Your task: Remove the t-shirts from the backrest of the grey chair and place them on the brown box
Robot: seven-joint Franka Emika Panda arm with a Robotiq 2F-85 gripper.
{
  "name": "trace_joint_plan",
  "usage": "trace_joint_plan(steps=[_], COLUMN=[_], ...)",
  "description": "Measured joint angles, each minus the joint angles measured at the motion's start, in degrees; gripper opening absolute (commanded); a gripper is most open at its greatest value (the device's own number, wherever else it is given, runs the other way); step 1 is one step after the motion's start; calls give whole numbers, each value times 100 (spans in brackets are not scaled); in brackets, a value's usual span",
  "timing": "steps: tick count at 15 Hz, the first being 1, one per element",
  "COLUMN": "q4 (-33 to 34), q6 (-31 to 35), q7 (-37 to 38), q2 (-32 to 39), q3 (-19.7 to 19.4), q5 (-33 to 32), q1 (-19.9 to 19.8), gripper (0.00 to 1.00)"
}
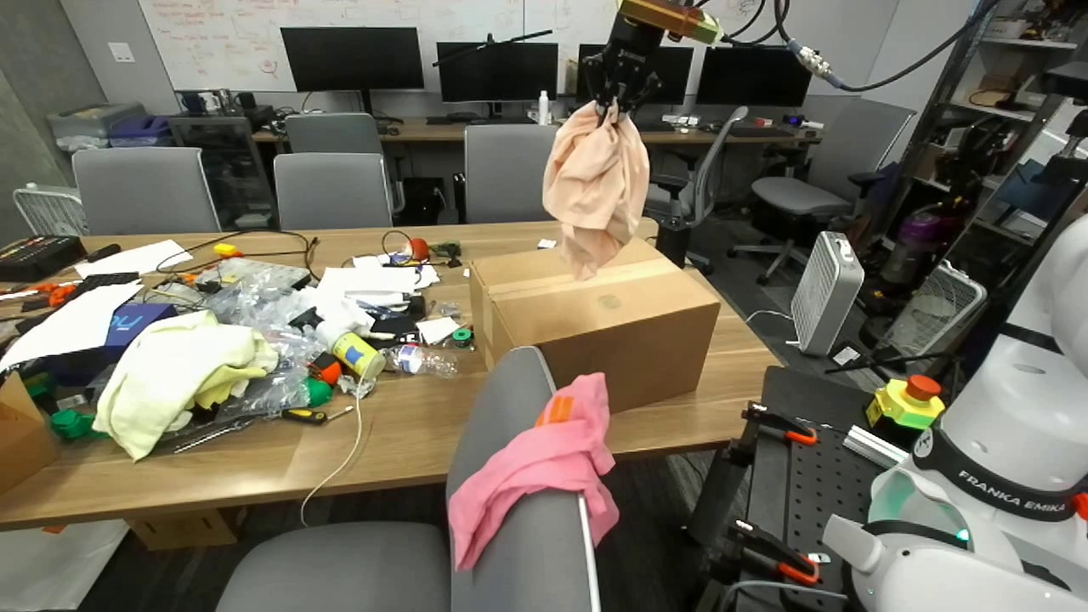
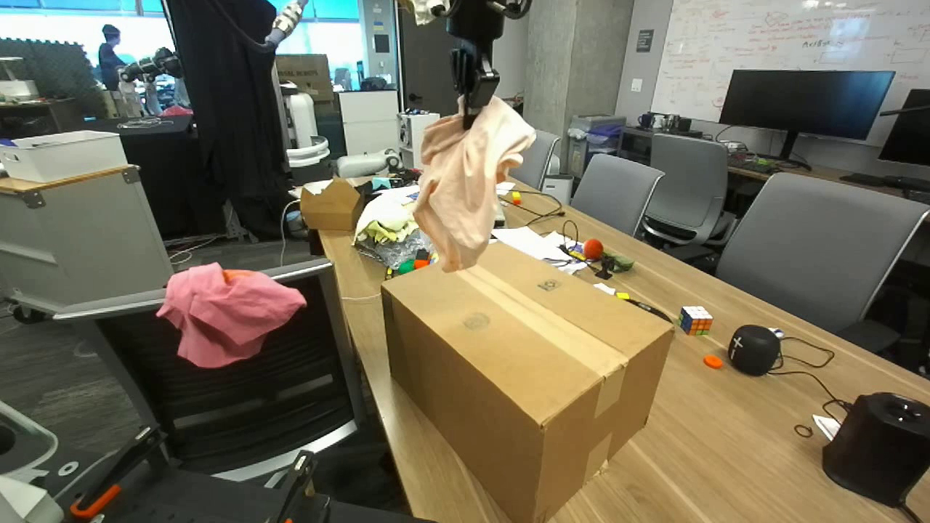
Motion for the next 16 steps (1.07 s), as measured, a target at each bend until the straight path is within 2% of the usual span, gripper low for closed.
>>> trace_joint_plan(steps=[4,5,6,7,10,14,16], q4=[-69,-100,-137,-159,-210,-390,-488], q6=[791,1039,1292,1459,1481,1317,1068], q7=[618,780,954,1124,1441,1492,1342], q2=[-38,-56,-70,-70,-60,-53,-60], q3=[-84,-91,-93,-92,-91,-61,-13], q5=[8,7,2,-13,-78,-95,-68], q1=[-94,-98,-99,-99,-99,-83,-41], gripper=[3,38,39,44,66,97,100])
